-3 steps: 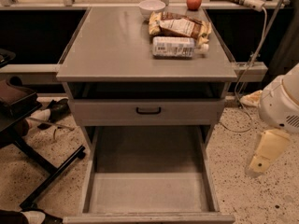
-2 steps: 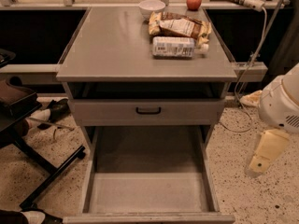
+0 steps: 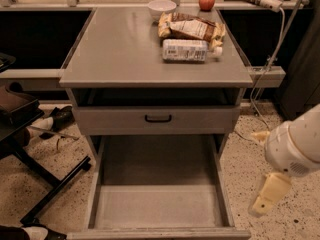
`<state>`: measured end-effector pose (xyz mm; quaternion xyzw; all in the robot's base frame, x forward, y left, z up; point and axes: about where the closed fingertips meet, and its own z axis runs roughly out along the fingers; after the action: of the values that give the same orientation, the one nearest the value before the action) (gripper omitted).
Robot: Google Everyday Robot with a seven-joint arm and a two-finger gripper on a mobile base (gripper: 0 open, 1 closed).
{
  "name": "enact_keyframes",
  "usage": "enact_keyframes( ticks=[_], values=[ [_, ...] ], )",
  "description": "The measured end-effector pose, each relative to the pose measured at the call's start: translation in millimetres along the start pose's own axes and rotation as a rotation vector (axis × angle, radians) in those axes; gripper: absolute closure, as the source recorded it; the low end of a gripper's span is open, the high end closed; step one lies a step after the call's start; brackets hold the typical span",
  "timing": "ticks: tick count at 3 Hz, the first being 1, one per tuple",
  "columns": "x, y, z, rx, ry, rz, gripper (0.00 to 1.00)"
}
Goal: Close middle drawer
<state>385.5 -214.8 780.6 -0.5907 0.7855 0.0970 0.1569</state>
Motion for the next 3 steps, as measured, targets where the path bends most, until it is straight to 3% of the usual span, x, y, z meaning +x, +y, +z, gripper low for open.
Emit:
enact_keyframes(
  ticks=[1,2,3],
  values=[
    [33,21,62,0.014,-0.08,0.06,0.0],
    [33,21,62,0.013,-0.08,0.06,0.0],
    [47,30,98,-0.023,-0.078,0.07,0.0]
  ],
)
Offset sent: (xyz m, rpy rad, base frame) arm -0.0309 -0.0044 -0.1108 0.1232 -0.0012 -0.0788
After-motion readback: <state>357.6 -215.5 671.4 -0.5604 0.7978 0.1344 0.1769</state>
